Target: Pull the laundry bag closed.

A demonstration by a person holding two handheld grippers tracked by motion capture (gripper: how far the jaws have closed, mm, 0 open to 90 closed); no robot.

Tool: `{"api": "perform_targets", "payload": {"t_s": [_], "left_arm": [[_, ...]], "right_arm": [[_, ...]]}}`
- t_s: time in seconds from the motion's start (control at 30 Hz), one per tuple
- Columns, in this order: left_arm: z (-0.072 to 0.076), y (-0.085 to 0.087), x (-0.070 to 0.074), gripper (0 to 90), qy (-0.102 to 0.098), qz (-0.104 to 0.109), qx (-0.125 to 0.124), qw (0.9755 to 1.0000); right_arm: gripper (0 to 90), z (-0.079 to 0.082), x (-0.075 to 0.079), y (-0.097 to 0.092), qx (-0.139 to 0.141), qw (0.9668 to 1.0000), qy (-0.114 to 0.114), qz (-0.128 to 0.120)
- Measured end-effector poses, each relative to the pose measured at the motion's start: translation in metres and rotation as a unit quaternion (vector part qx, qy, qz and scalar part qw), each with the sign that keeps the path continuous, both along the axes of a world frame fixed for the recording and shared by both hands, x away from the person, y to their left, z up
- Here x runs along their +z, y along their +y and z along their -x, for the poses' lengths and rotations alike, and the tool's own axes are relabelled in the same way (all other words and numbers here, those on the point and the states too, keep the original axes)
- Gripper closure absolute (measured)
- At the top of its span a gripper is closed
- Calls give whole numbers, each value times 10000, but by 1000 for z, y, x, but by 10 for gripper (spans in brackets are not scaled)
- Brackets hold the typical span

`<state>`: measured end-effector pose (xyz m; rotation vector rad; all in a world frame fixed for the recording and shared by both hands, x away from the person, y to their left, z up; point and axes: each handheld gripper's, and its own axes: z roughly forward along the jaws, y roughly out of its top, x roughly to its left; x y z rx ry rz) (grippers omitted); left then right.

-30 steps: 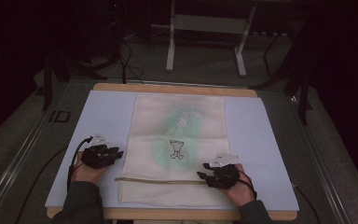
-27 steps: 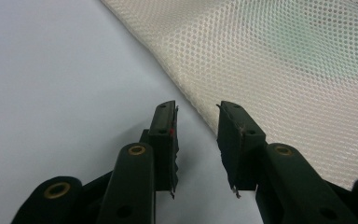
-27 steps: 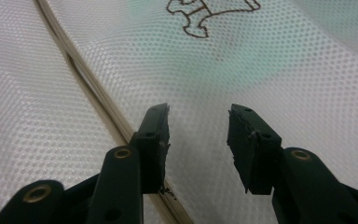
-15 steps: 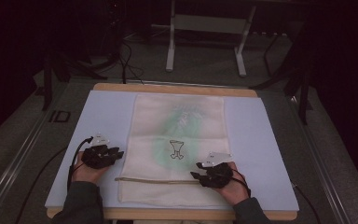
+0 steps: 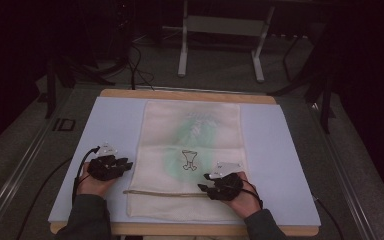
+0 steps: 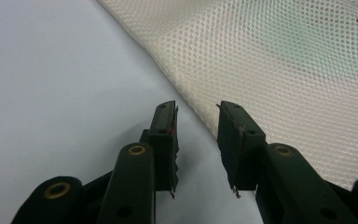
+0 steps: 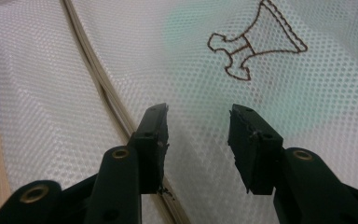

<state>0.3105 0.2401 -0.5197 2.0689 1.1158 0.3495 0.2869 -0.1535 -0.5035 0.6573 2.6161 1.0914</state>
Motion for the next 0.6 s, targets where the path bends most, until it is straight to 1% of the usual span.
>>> {"api": "perform_targets", "payload": {"t_s": [0.03, 0.23, 0.3, 0.6], "left_arm": [[0, 0, 0, 672, -3, 30, 15, 10000], [0, 1, 1, 672, -3, 36, 10, 10000], [0, 1, 1, 672, -1, 36, 4, 10000], [0, -3, 0, 672, 24, -23, -91, 10000]], "right_arm": [[572, 0, 1, 3, 18, 10000, -1, -9], [572, -1, 1, 13, 144, 9999, -34, 21], [573, -1, 1, 16, 149, 9999, -25, 31], [573, -1, 1, 24, 228, 9997, -8, 23]]}}
